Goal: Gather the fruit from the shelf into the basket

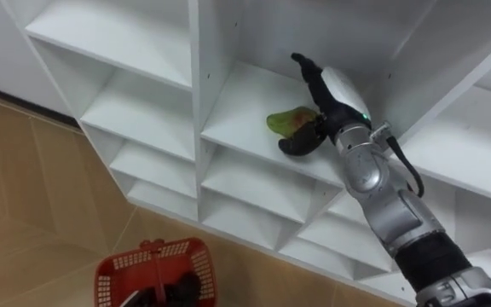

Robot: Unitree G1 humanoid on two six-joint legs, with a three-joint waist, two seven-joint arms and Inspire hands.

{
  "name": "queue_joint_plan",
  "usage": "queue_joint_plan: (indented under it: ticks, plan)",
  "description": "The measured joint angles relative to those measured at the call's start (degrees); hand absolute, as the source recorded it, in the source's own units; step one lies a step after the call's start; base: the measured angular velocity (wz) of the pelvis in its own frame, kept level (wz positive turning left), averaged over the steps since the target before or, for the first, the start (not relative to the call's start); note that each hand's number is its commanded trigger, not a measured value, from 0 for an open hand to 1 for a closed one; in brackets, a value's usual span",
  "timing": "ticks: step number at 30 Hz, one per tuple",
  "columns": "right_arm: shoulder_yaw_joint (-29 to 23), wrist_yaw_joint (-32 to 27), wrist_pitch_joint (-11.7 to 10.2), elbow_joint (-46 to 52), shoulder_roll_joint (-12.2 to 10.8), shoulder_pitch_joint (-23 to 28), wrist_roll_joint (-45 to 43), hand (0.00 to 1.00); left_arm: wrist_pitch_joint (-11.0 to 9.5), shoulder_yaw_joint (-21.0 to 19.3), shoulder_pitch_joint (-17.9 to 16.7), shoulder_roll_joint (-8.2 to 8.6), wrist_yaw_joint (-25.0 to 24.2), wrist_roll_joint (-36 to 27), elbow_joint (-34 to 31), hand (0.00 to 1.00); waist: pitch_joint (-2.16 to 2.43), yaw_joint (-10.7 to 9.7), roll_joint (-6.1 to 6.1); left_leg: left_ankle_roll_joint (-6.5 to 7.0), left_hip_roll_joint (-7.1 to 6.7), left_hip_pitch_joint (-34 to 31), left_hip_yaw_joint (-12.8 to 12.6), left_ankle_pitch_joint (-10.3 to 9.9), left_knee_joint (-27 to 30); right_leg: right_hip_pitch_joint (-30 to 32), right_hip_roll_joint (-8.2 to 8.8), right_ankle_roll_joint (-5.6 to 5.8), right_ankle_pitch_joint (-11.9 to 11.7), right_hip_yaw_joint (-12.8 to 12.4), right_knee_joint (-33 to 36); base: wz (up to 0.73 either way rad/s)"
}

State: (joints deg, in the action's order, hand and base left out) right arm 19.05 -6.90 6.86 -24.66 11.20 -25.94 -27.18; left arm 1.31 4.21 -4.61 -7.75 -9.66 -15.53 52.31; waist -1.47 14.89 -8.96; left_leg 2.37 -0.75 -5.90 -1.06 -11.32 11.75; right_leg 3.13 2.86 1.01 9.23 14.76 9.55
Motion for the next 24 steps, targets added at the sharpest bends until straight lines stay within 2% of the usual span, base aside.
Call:
queue_joint_plan:
  ticks: [5, 10, 16, 20, 22, 24]
  plan:
    - [0.0, 0.0, 0.02, -0.03, 0.37, 0.0, 0.0, 0.0, 0.01, 0.01, 0.01, -0.2, -0.01, 0.0, -0.05, 1.0, 0.03, 0.22, -0.36, 0.0, 0.01, 0.0, 0.07, 0.0, 0.0, -0.01, 0.0, 0.0, 0.0, 0.34, 0.0, 0.0]
    - [0.03, 0.0, 0.06, -0.15, 1.08, -0.01, -0.14, 0.0, 0.01, 0.0, 0.08, -0.24, -0.01, 0.03, -0.33, 1.0, 0.01, 1.33, -0.9, 0.0, 0.03, -0.05, 0.25, 0.0, 0.0, -0.03, 0.02, 0.0, 0.0, 0.81, 0.0, 0.02]
    - [0.11, 0.07, 0.23, -0.51, 1.23, -0.01, -0.17, 0.0, 0.11, 0.02, 0.01, -0.8, -0.03, 0.08, -0.66, 1.0, -0.02, 1.32, -1.7, -0.05, -0.02, -0.48, 0.93, 0.03, 0.17, -0.03, 0.02, 0.0, 0.0, 1.15, 0.0, 0.06]
    - [0.1, 0.16, 0.2, -1.87, 1.28, -0.44, -0.17, 0.0, 0.14, 0.0, 0.0, -0.85, -0.03, 0.15, -0.7, 1.0, -0.03, 1.3, -1.71, -0.06, -0.06, -0.53, 1.08, 0.03, 0.59, -0.27, 0.02, 0.0, 0.0, 1.13, 0.01, 0.01]
    - [0.1, 0.64, 0.22, -2.26, 1.48, -0.48, -0.17, 0.14, 0.2, -0.04, -0.1, -0.85, -0.04, 0.19, -0.91, 1.0, -0.04, 1.3, -1.69, -0.06, -0.05, -0.59, 1.08, 0.04, 0.75, -0.28, 0.01, -0.01, -0.01, 1.09, 0.01, 0.0]
    - [0.1, 1.03, 0.22, -2.97, 1.61, -0.64, -0.12, 0.43, 0.74, -0.04, -0.41, -0.89, -0.04, 0.16, -1.78, 1.0, -0.05, 1.29, -1.68, -0.07, -0.04, -0.67, 1.11, 0.04, 0.93, -0.31, 0.01, -0.02, -0.01, 0.97, 0.02, 0.0]
